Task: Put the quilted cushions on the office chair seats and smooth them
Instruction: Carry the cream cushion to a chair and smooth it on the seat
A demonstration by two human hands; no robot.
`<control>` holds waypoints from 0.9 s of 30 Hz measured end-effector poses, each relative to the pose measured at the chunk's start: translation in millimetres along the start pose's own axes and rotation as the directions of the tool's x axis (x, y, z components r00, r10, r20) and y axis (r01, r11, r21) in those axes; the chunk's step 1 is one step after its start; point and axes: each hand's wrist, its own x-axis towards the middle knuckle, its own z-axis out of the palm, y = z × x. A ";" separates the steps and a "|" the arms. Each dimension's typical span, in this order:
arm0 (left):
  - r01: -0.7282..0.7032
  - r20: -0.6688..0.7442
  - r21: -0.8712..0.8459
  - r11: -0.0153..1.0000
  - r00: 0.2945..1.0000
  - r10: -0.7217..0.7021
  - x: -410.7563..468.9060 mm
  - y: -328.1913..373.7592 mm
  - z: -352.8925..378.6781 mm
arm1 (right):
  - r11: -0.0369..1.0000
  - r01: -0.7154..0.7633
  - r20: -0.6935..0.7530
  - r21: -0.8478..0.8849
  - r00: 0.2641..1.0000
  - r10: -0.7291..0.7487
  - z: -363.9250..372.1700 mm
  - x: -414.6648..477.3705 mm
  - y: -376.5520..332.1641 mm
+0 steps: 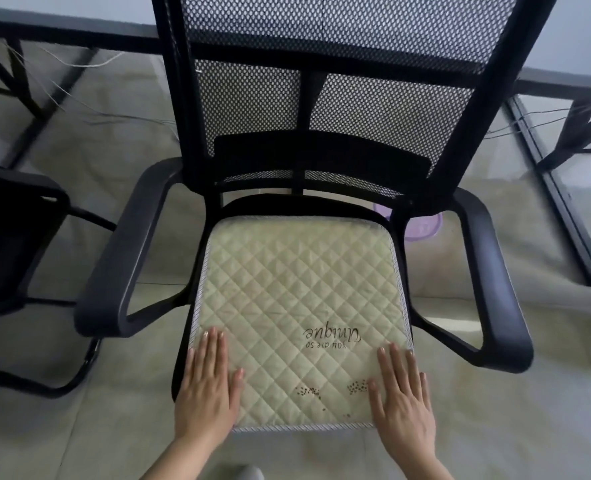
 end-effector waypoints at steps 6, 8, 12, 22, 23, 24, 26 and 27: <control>0.100 -0.006 -0.060 0.993 0.995 -0.101 -3.8 15.2 -48.7 | 0.998 -0.030 0.087 0.063 0.996 0.024 -61.3 0.9 -31.6; 0.082 -0.044 -0.083 0.993 0.995 -0.086 -4.8 24.3 -76.9 | 0.997 -0.003 0.093 0.071 0.996 -0.004 -91.2 3.0 -46.7; 0.039 -0.087 -0.227 0.973 0.994 -0.060 -6.0 44.2 -172.4 | 0.985 -0.055 0.202 0.165 0.979 0.021 -168.4 5.7 -87.5; 0.336 0.168 -0.610 0.718 0.940 -0.297 -19.0 36.8 -349.9 | 0.898 -0.073 0.257 0.435 0.965 -0.046 -313.7 -10.6 -180.9; 0.352 0.181 -0.645 0.678 0.933 -0.312 -23.5 35.0 -364.2 | 0.881 -0.077 0.256 0.466 0.965 -0.051 -323.6 -14.0 -189.7; 0.354 0.179 -0.666 0.656 0.930 -0.320 -28.1 32.9 -377.1 | 0.871 -0.075 0.252 0.485 0.966 -0.058 -332.7 -17.5 -198.1; 0.342 0.154 -0.688 0.640 0.931 -0.332 -36.4 27.6 -401.2 | 0.864 -0.048 0.234 0.502 0.969 -0.082 -347.1 -23.6 -214.8; 0.336 0.139 -0.692 0.638 0.930 -0.339 -40.0 24.3 -411.8 | 0.860 -0.033 0.222 0.510 0.971 -0.094 -353.1 -26.8 -223.8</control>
